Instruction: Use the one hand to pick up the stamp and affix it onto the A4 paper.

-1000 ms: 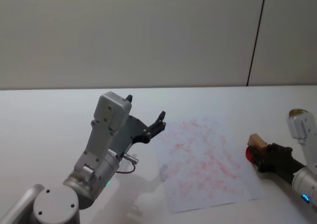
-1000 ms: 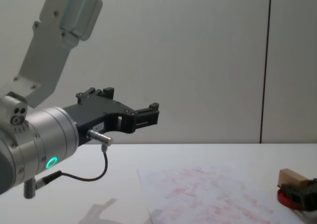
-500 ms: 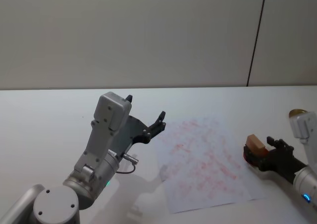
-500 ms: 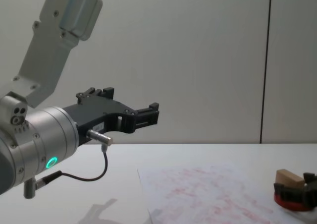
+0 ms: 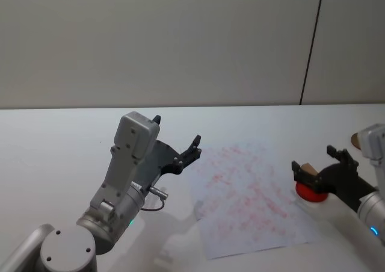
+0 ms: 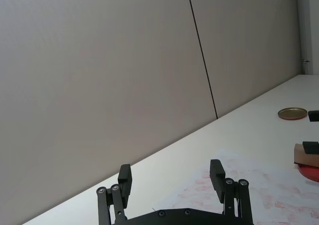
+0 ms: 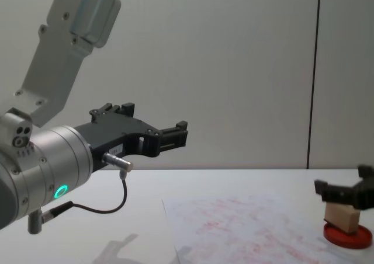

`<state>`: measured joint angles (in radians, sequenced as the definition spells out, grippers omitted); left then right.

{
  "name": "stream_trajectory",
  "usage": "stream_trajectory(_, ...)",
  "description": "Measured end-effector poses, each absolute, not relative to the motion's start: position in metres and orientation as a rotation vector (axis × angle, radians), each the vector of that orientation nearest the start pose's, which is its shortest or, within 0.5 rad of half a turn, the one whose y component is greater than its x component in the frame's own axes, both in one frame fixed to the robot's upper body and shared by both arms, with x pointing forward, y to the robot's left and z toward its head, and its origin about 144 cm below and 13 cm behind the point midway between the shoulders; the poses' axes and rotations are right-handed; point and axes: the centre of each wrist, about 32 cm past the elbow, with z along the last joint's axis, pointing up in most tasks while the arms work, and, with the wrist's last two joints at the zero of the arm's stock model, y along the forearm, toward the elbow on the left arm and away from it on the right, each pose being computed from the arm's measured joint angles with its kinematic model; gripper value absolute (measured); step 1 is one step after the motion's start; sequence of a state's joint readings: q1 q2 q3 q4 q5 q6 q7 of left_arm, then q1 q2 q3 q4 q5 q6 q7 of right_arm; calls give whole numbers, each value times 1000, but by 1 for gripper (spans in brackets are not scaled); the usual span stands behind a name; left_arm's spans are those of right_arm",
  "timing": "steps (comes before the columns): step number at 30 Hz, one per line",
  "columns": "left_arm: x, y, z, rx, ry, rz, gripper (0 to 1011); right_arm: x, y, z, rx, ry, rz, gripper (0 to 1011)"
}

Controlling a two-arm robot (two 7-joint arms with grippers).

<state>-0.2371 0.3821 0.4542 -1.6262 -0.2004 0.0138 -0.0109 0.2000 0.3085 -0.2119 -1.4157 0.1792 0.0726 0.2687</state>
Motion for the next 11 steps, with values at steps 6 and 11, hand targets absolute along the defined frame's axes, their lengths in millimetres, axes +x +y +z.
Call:
stream_trajectory(6,492,198,1204,61,-268,1124,993,504,-261,1169,-159,-77,-1141,1003)
stream_trajectory(11,492,198,1204,61,-268,1124,993,497,-255,1178,-137,-100,-1132,1003)
